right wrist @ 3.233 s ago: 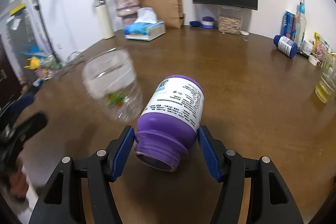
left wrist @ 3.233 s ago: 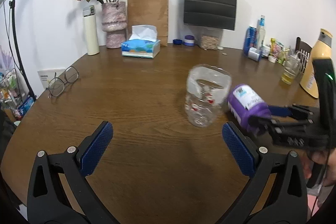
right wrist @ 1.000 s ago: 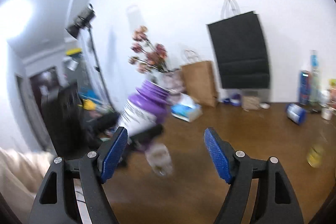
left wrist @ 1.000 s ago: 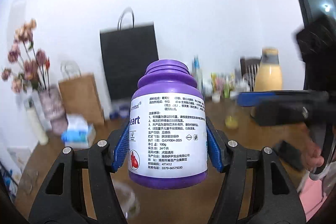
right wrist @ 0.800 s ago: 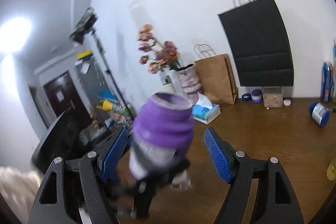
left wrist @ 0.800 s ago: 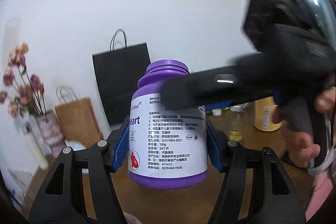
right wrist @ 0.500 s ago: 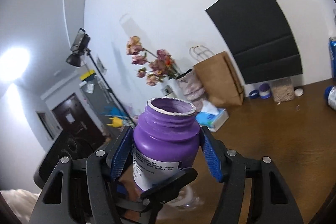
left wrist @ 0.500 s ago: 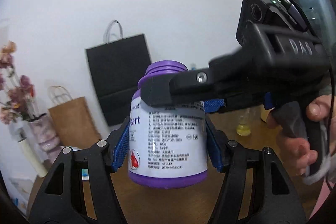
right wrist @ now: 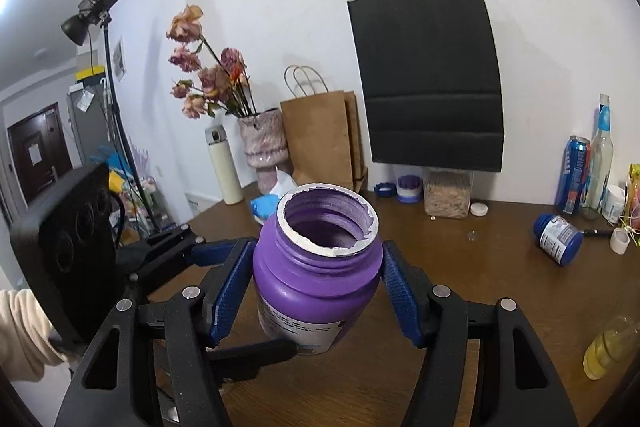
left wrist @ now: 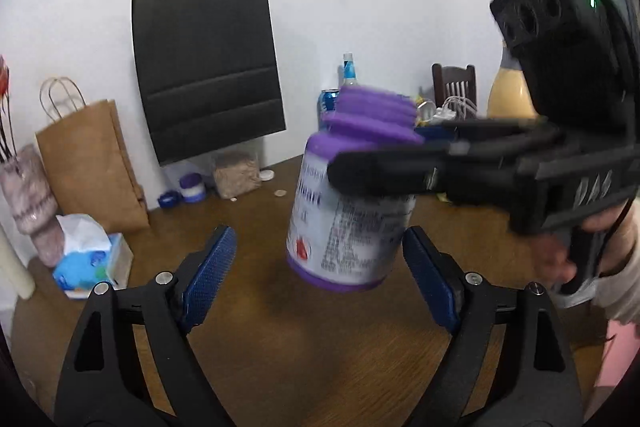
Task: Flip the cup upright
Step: 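Rotate the bottle upright in the right tool and lower it onto the table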
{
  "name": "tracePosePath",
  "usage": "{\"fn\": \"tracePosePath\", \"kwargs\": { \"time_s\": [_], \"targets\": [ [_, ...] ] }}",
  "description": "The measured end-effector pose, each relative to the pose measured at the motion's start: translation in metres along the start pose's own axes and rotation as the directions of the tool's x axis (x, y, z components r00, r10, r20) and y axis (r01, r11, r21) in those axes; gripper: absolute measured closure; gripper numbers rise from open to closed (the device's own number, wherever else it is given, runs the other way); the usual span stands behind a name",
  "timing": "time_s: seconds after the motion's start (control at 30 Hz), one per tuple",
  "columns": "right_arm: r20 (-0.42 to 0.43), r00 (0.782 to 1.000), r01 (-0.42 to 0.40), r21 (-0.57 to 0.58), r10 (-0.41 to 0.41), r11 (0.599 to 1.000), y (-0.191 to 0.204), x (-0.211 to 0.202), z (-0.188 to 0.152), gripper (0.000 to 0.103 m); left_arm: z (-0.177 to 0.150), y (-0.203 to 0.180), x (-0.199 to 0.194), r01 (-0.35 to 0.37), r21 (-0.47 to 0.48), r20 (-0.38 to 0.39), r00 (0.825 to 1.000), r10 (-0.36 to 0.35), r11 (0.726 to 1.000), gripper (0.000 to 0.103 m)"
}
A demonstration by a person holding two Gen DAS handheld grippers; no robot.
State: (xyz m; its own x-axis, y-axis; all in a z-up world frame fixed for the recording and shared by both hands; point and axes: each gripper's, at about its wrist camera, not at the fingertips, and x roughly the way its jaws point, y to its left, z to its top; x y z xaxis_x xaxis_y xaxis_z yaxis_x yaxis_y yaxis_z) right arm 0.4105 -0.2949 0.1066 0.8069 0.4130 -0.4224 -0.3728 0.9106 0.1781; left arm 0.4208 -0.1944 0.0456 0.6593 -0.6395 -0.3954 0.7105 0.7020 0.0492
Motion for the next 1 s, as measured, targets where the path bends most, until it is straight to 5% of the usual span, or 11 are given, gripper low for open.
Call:
{"fn": "tracePosePath", "kwargs": {
  "time_s": [0.23,0.4,0.67,1.0],
  "targets": [
    [-0.049,0.999,0.011,-0.036,-0.013,0.999,0.007,0.007,-0.024,0.034,-0.032,-0.009,-0.016,0.005,-0.168,-0.041,0.999,-0.012,0.986,0.009],
    [-0.231,0.971,0.034,-0.138,-0.066,0.99,0.018,0.042,-0.052,0.034,-0.062,-0.003,-0.006,-0.024,-0.218,-0.149,0.989,-0.009,0.976,0.009],
    [-0.353,0.931,0.069,-0.092,-0.097,0.993,0.001,0.078,-0.081,0.034,-0.068,-0.007,0.008,-0.105,-0.107,-0.277,0.958,0.072,0.989,0.007],
    [-0.366,0.922,0.078,-0.143,-0.126,0.987,0.011,0.08,-0.083,0.034,-0.066,-0.019,0.003,-0.094,-0.019,-0.253,0.964,0.087,0.995,0.001]
  ]
}}
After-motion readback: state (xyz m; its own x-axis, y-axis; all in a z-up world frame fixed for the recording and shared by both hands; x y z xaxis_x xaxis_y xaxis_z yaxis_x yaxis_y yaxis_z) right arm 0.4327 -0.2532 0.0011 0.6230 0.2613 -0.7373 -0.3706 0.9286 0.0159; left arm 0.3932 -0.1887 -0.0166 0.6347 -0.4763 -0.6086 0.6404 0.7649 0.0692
